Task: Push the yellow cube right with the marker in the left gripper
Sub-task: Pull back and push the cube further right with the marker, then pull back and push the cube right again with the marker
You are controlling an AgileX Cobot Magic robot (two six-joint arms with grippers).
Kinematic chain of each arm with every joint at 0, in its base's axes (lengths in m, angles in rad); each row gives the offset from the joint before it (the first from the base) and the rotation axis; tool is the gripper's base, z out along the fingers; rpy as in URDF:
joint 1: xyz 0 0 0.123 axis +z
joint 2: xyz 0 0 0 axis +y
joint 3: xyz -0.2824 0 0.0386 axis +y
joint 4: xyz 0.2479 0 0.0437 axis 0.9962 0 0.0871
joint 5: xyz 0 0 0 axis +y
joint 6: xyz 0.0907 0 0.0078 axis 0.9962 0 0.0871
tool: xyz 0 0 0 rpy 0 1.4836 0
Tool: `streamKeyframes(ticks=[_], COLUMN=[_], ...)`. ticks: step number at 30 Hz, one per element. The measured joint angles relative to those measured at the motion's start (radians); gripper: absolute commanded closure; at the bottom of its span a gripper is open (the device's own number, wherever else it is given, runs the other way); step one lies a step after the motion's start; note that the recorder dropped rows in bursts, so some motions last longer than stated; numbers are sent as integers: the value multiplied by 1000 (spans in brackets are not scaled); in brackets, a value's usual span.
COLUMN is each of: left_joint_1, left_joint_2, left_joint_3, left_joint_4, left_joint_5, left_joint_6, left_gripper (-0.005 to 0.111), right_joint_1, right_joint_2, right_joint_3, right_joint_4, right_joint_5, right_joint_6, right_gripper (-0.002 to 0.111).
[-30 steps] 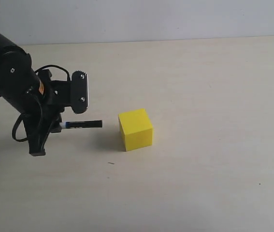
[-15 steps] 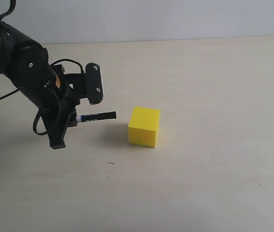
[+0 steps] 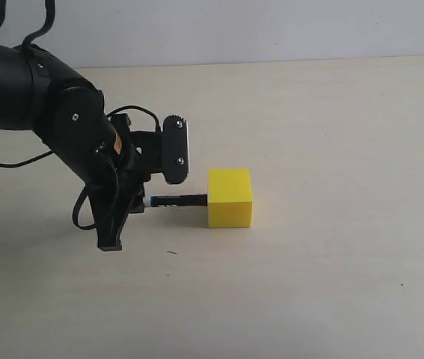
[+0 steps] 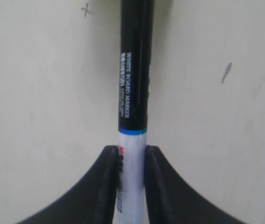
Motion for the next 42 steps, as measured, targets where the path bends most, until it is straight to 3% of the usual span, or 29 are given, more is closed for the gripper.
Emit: streamKeyframes(ticks=[5, 14, 37, 42], left_joint_1=[15, 146, 159, 159], left_joint_2=[0, 0, 0, 66], left_joint_3=[-4, -4, -4, -4], left_joint_4=[7, 14, 43, 43], left_joint_5=[50, 185, 47, 20], left_joint_6=[-6, -22, -7, 3], left_gripper=[107, 107, 107, 107], right_joint_1=[0, 0, 0, 0], right_joint_2=[0, 0, 0, 0], right_joint_3=[0, 0, 0, 0], right_joint_4=[0, 0, 0, 0], right_joint_5=[0, 0, 0, 0], right_joint_6=[0, 0, 0, 0], right_gripper=[108, 108, 108, 108])
